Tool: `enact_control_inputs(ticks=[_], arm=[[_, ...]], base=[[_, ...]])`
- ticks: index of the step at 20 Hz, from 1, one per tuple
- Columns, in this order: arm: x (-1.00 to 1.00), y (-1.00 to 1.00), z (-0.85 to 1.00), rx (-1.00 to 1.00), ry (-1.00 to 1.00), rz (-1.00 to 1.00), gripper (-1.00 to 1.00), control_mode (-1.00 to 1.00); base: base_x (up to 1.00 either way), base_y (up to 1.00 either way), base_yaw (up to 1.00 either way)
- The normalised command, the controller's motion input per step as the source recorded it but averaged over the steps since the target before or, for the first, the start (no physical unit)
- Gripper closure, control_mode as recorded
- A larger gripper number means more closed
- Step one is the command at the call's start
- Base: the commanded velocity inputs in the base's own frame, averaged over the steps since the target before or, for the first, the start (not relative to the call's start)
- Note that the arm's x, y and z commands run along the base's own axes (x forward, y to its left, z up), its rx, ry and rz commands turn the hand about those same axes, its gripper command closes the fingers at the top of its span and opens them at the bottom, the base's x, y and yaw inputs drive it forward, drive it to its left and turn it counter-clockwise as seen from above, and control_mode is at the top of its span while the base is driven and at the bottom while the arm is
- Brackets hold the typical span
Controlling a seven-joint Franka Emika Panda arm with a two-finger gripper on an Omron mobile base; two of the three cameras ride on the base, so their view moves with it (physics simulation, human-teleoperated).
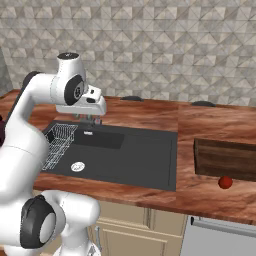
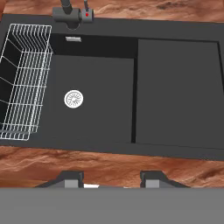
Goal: Pick up all produce items and place them in the sink. Turn on the sink faucet to wash them. Then turn the sink off and put them in the tray.
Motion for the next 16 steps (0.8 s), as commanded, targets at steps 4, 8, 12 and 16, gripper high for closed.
enact_control_inputs(ticks=[4,8,12,16], arm=[[-0.06,0.0,0.0,0.0,0.0,0.0,-1.0,-1.0],[-0.39,-0.18,0.0,0.0,-0.02,0.0,-1.0,-1.0],[-0.49,-0.67,0.0,0.0,-0.01,-0.02,-1.0,-1.0],[-0.36,-0.95,-0.09,0.0,0.0,-0.06,-1.0,-1.0]], base=[[0.0,0.0,0.0],[0.0,0.0,0.0],[0.0,0.0,0.0],[0.0,0.0,0.0]])
